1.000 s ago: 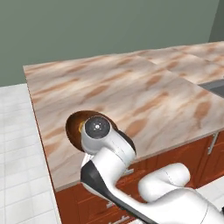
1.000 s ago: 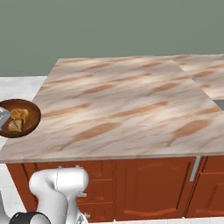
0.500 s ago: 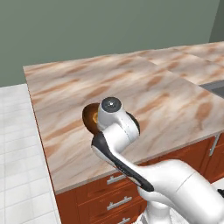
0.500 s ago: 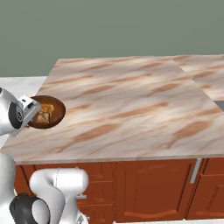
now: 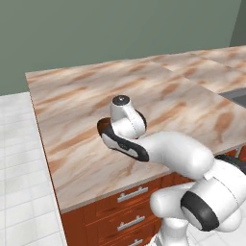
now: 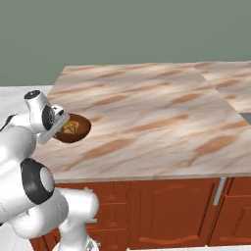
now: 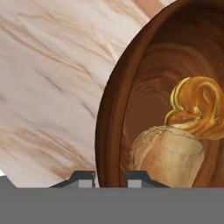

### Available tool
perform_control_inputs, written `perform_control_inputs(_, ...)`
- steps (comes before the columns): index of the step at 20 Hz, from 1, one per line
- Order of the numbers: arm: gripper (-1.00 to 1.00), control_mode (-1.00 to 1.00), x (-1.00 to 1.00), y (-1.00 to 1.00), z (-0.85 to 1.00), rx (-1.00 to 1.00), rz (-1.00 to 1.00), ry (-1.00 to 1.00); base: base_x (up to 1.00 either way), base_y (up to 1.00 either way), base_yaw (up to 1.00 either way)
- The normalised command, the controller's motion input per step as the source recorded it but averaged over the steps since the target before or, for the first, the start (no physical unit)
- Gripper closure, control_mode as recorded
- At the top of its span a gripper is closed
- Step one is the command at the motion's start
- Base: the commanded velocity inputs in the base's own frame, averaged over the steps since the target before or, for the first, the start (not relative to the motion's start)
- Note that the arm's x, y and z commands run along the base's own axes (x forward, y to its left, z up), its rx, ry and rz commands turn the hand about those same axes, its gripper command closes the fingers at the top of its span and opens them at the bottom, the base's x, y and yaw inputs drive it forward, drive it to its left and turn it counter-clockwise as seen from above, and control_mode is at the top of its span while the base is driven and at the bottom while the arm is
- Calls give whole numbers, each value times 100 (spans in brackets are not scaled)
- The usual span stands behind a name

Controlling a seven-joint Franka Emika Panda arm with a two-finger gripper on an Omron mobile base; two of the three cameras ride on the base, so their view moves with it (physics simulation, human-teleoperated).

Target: Pick up the heated bread from the toaster oven and place it in the bowl. Then move the bread bowl to the dining counter.

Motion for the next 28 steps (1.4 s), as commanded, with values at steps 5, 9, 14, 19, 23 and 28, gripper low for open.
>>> perform_control_inputs(5,100,-100,100,-10,-93,-32,0,1,0,0,0)
perform_control_inputs(9,100,-100,59,-9,-48,-12,0,0,0,0,0)
perform_control_inputs(14,-100,-100,-7,0,-5,0,0,0,0,0,0)
perform_control_inputs(19,-100,-100,-66,11,33,0,-2,-1,0,0,0)
perform_control_inputs(23,-100,-100,-100,7,64,0,-8,-16,0,0,0)
perform_control_inputs(28,-100,-100,-100,-11,64,0,-8,-48,0,0,0)
